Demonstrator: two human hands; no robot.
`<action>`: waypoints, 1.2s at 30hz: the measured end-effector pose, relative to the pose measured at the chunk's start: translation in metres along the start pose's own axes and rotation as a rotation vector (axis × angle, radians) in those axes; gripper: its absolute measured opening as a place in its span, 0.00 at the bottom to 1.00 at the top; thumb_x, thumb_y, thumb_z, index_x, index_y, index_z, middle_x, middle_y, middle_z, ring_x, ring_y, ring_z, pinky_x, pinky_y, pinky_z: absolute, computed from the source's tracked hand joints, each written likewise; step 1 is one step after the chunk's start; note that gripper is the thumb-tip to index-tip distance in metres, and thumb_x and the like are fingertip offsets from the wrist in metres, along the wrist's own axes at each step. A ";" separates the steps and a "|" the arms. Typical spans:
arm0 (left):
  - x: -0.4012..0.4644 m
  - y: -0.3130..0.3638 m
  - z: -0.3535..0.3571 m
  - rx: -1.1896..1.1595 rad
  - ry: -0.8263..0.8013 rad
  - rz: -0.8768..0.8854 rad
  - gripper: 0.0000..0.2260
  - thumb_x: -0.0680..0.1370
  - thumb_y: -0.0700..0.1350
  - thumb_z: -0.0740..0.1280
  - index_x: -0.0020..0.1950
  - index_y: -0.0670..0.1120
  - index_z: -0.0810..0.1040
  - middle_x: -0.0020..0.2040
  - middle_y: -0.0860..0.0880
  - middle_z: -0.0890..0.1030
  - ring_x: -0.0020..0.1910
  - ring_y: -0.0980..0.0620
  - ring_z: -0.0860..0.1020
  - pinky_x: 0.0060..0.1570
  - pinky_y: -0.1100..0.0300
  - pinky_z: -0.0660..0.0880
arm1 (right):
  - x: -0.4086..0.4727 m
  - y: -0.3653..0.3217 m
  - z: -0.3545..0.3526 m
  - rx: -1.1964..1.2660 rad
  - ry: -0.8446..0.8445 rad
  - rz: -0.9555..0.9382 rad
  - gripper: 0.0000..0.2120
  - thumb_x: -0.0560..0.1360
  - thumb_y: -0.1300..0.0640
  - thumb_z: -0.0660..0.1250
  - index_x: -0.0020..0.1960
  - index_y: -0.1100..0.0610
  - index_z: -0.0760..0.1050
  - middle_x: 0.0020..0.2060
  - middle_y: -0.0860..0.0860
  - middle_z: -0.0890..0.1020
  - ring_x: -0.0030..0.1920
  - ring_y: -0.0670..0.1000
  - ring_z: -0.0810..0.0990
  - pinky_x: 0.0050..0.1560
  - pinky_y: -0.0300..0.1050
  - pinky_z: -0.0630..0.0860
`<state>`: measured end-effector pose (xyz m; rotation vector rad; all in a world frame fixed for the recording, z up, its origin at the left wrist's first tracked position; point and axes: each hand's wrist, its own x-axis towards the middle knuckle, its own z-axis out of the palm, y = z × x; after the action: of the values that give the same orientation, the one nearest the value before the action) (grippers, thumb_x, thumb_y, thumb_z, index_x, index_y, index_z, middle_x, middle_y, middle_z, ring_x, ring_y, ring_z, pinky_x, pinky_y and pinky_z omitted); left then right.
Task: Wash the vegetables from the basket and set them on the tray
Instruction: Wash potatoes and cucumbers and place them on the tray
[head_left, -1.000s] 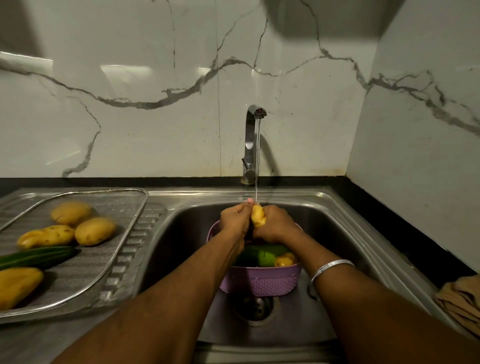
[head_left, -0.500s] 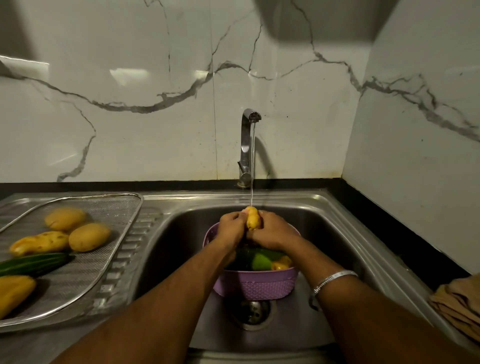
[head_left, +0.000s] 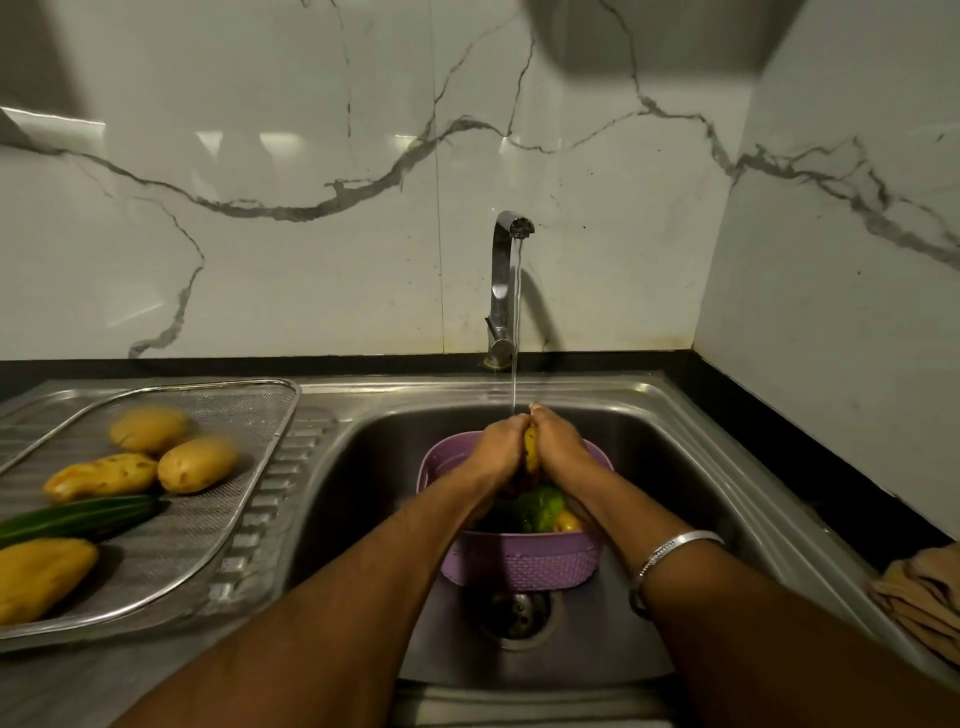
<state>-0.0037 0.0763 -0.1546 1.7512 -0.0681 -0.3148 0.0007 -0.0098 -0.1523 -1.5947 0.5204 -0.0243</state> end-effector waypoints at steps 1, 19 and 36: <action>-0.001 0.001 0.001 -0.009 0.013 0.012 0.18 0.87 0.49 0.50 0.61 0.44 0.77 0.54 0.40 0.81 0.52 0.45 0.80 0.46 0.56 0.78 | 0.001 0.001 -0.002 -0.016 -0.006 0.006 0.23 0.86 0.46 0.55 0.71 0.61 0.73 0.56 0.60 0.78 0.55 0.56 0.77 0.52 0.45 0.73; 0.001 0.000 -0.003 -0.296 0.097 -0.071 0.17 0.86 0.48 0.53 0.66 0.42 0.75 0.59 0.37 0.80 0.56 0.43 0.80 0.45 0.51 0.79 | -0.003 0.015 0.011 -0.284 -0.209 -0.213 0.19 0.87 0.50 0.50 0.71 0.57 0.69 0.61 0.49 0.74 0.58 0.48 0.73 0.59 0.43 0.68; -0.001 -0.002 -0.001 -0.369 0.039 -0.078 0.16 0.85 0.47 0.55 0.55 0.41 0.80 0.50 0.37 0.82 0.45 0.45 0.80 0.42 0.54 0.79 | -0.003 0.005 -0.001 -0.196 -0.069 -0.180 0.21 0.87 0.55 0.51 0.79 0.55 0.62 0.62 0.62 0.77 0.46 0.53 0.78 0.37 0.42 0.75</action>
<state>-0.0046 0.0775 -0.1559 1.3947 0.0828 -0.3274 -0.0034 -0.0094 -0.1566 -1.8238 0.3321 -0.0549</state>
